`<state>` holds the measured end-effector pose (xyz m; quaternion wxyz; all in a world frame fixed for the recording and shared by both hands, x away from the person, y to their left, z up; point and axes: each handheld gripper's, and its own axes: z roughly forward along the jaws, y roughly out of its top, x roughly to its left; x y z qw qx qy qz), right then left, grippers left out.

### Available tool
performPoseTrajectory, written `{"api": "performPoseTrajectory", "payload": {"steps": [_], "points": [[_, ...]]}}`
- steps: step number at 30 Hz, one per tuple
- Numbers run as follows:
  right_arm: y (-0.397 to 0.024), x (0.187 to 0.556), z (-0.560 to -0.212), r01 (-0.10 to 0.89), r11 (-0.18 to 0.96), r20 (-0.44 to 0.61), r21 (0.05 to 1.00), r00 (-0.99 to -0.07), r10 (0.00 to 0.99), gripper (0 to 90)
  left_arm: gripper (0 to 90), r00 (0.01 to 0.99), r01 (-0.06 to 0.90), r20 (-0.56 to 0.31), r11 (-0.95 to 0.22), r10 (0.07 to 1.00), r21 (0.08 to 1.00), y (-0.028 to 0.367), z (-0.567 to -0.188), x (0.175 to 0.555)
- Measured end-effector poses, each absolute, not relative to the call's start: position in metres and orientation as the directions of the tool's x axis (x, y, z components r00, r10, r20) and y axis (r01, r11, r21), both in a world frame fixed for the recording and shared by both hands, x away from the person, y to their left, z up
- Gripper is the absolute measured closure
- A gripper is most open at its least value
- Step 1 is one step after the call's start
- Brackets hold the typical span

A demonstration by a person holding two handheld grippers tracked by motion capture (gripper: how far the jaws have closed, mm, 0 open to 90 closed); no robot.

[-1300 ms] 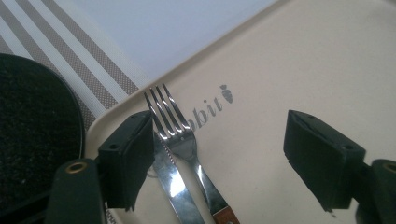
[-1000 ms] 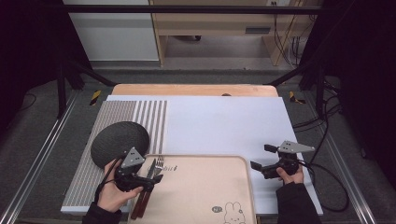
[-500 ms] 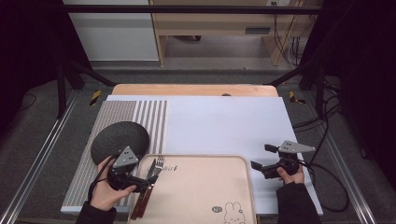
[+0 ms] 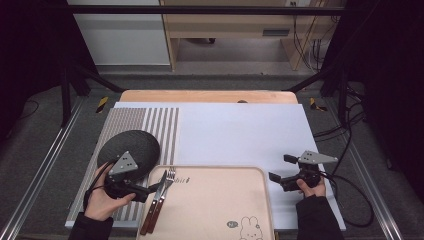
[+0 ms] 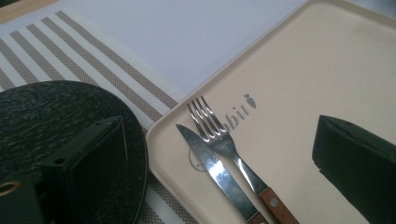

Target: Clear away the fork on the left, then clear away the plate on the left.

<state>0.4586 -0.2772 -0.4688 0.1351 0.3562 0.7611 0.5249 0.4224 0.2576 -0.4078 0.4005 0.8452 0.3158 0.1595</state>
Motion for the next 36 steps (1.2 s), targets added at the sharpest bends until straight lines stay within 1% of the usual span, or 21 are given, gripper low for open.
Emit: {"api": "performPoseTrajectory", "payload": {"steps": [10, 15, 21, 27, 36], "points": [[-0.278, 0.459, -0.469, 0.398, 0.198, 0.164, 0.896, -0.710, 0.685, 0.4, 2.7, 0.748, 0.392, 0.059, -0.512, 0.661, 0.764, 0.273, -0.403, 0.424], [-0.277, 0.459, -0.469, 0.399, 0.196, 0.166, 0.896, -0.709, 0.685, 0.4, 2.5, 0.752, 0.387, 0.066, -0.520, 0.656, 0.761, 0.279, -0.400, 0.424], [-0.278, 0.459, -0.468, 0.399, 0.194, 0.166, 0.896, -0.708, 0.687, 0.4, 2.4, 0.765, 0.360, 0.110, -0.563, 0.635, 0.744, 0.283, -0.396, 0.424], [-0.278, 0.458, -0.468, 0.396, 0.193, 0.164, 0.898, -0.707, 0.688, 0.4, 2.2, 0.780, 0.331, 0.168, -0.624, 0.603, 0.708, 0.289, -0.395, 0.422], [-0.278, 0.458, -0.468, 0.397, 0.195, 0.163, 0.897, -0.705, 0.690, 0.4, 2.2, 0.794, 0.306, 0.215, -0.680, 0.568, 0.667, 0.300, -0.402, 0.421]]}}
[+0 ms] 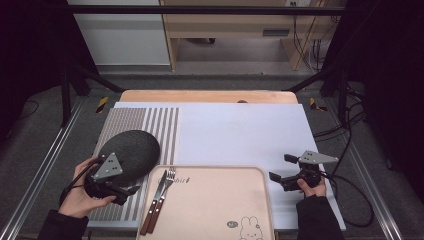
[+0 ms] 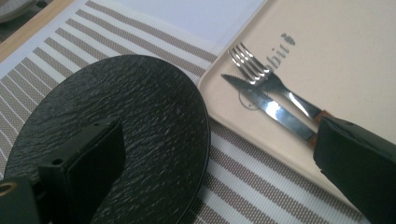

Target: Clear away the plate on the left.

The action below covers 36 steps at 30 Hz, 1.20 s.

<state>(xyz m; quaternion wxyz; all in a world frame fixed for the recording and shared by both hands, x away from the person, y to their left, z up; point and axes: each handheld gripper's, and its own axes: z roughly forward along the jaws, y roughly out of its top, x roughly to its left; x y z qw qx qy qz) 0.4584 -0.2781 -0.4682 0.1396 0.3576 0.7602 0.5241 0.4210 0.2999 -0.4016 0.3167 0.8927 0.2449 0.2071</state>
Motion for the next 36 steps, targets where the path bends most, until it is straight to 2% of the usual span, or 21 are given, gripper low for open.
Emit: {"api": "performPoseTrajectory", "payload": {"steps": [18, 36], "points": [[-0.278, 0.459, -0.469, 0.398, 0.198, 0.160, 0.896, -0.705, 0.691, 0.4, 3.3, 0.796, 0.200, 0.414, -0.837, 0.442, 0.509, 0.310, -0.427, 0.418], [-0.278, 0.459, -0.469, 0.398, 0.200, 0.159, 0.895, -0.705, 0.691, 0.4, 3.5, 0.714, 0.126, 0.622, -0.933, 0.321, 0.337, 0.303, -0.455, 0.422]]}}
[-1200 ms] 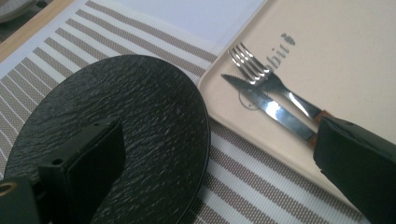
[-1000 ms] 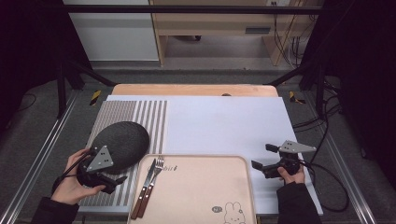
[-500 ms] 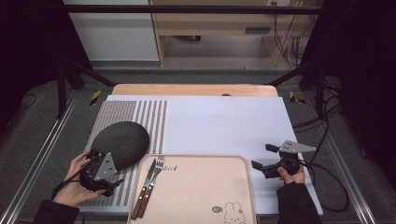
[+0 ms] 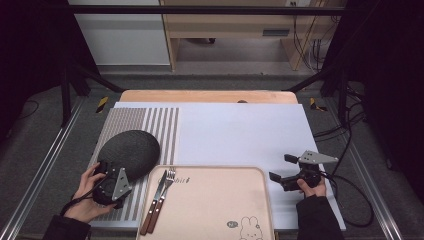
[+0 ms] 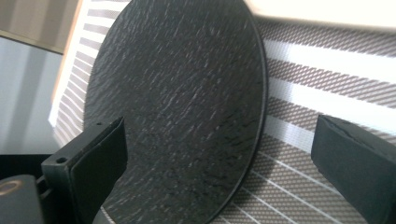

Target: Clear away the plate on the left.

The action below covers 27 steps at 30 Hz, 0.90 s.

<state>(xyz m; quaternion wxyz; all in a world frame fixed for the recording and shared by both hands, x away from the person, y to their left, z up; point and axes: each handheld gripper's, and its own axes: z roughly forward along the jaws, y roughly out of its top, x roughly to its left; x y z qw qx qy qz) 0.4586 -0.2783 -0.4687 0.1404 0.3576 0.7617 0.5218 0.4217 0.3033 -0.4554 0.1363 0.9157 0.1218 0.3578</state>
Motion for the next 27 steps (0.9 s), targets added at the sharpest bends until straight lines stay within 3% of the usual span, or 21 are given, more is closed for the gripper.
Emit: {"api": "performPoseTrajectory", "payload": {"steps": [12, 27], "points": [[-0.278, 0.459, -0.468, 0.397, 0.201, 0.158, 0.895, -0.705, 0.691, 0.4, 4.8, 0.616, 0.097, 0.746, -0.965, 0.251, 0.244, 0.300, -0.467, 0.423], [-0.278, 0.459, -0.469, 0.396, 0.202, 0.156, 0.896, -0.706, 0.691, 0.4, 12.2, 0.549, 0.074, 0.811, -0.978, 0.204, 0.196, 0.300, -0.477, 0.426]]}}
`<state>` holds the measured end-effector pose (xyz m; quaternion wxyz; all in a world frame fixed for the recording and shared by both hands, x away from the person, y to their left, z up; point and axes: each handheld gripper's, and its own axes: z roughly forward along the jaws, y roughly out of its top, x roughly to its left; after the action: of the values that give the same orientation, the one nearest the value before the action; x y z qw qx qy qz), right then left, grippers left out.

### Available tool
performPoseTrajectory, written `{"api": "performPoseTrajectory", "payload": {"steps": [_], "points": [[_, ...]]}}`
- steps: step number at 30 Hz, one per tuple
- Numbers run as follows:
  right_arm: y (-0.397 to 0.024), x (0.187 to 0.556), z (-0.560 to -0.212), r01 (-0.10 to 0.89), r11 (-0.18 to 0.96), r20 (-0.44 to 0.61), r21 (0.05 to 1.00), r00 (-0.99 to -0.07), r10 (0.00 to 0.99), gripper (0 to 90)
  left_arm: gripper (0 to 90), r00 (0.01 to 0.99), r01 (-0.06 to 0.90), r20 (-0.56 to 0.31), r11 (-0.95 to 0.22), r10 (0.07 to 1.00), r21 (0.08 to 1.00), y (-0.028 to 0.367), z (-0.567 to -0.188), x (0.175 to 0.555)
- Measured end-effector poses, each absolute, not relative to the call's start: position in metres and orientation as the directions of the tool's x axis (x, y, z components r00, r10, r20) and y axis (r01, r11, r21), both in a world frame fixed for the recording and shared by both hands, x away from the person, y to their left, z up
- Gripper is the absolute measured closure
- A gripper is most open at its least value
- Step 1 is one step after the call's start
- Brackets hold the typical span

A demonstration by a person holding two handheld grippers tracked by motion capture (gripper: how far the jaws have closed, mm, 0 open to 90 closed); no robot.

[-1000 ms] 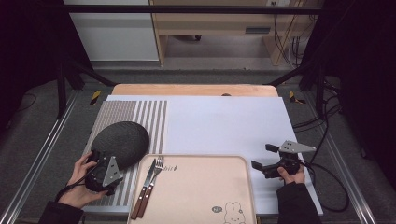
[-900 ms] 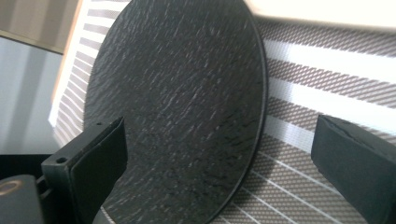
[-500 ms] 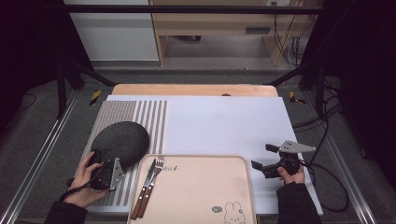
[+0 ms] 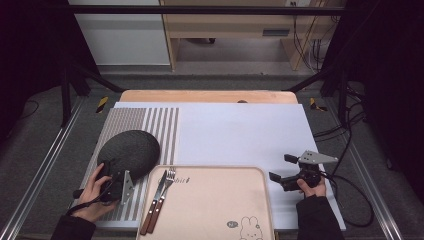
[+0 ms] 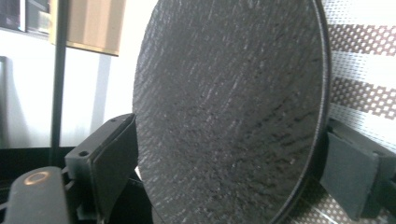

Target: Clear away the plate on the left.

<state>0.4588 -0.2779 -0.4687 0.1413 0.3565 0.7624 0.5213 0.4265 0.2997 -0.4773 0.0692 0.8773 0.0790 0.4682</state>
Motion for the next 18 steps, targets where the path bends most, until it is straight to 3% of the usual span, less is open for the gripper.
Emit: {"api": "performPoseTrajectory", "payload": {"steps": [12, 18], "points": [[-0.2776, 0.4586, -0.4689, 0.399, 0.203, 0.158, 0.894, -0.705, 0.691, 0.4, 17.9, 0.515, 0.026, 0.845, -0.988, 0.143, 0.152, 0.2975, -0.4839, 0.4274], [-0.2772, 0.4587, -0.4691, 0.399, 0.204, 0.158, 0.894, -0.706, 0.690, 0.4, 28.3, 0.521, 0.006, 0.843, -0.988, 0.132, 0.151, 0.2985, -0.4868, 0.4236]]}}
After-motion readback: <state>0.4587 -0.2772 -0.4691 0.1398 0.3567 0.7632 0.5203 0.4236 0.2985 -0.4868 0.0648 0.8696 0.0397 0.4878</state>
